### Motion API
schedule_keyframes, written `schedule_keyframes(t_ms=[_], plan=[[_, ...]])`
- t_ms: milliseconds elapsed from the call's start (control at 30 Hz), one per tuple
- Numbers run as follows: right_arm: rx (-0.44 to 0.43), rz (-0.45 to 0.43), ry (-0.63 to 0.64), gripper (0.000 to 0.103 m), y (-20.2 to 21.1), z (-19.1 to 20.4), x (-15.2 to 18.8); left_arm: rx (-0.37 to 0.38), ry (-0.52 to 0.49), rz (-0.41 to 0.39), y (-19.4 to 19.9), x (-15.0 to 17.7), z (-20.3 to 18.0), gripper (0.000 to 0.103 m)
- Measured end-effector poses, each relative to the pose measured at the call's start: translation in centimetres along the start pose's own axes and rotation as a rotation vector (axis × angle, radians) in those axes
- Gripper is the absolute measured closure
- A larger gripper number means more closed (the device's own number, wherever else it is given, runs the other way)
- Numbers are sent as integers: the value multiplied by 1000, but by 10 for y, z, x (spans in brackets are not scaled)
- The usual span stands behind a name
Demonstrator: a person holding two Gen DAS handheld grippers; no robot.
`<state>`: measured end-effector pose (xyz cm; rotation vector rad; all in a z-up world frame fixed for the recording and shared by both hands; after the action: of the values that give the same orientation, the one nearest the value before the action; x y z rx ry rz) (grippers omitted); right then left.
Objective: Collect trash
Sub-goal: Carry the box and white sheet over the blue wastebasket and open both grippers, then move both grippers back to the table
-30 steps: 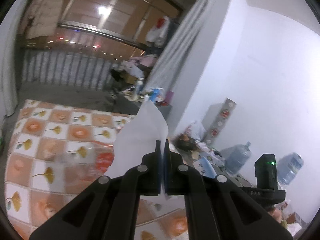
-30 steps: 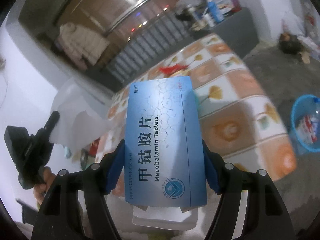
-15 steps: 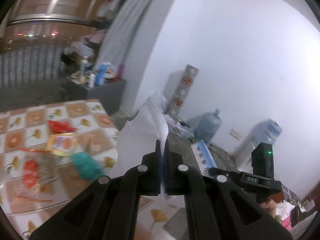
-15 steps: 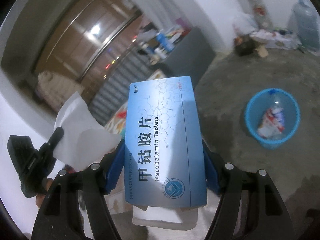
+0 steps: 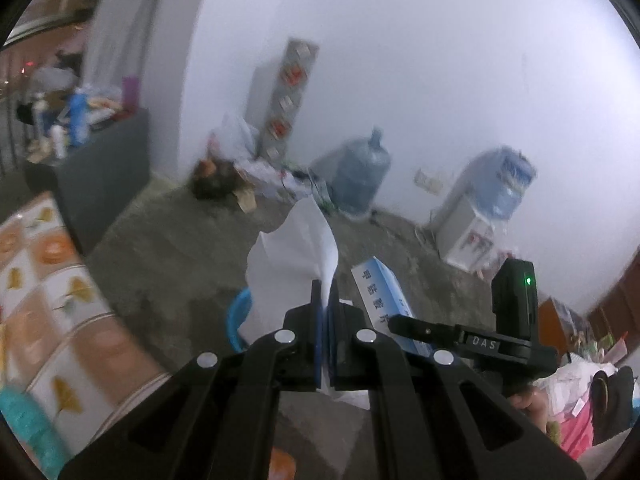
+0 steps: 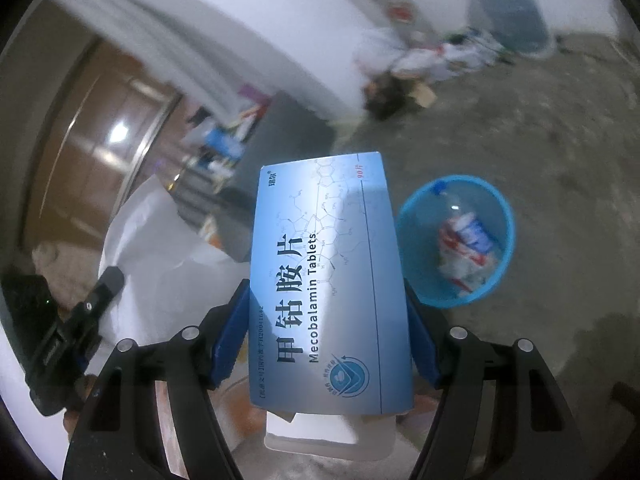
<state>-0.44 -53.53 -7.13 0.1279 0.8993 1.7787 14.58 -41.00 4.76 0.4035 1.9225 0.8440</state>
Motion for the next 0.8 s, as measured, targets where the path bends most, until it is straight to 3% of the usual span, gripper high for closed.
schedule_keyframes(t_ms=[300, 400, 433, 467, 533, 633, 800], plan=[[23, 45, -188, 35, -54, -68, -46, -45, 11, 246, -148, -22, 23, 101], [42, 64, -237, 29, -79, -85, -60, -72, 1, 331, -191, -24, 34, 100], [42, 78, -241, 23, -88, -90, -63, -95, 7, 346, -200, -24, 39, 92], [47, 96, -251, 19, -98, -95, -66, -117, 19, 367, -212, -23, 45, 71], [86, 116, -273, 17, -117, -106, -70, -152, 49, 396, -226, -20, 57, 43], [140, 134, -316, 17, -127, -117, -65, -150, 58, 398, -225, -17, 64, 42], [110, 115, -293, 17, -112, -111, -47, -145, 18, 352, -190, -16, 61, 35]])
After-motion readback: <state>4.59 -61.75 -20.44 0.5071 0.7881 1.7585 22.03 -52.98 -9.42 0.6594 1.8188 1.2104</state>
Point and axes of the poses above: each gripper's, at about its wrist camera, not at the fingertips, and y roughly against the way its jaws point, z to its left, x to its underside, the point moved 2 cm from there along -y, roughly the way its jaws point, and after that the axes turned 7 degrees about z, right-handed, at the moved point
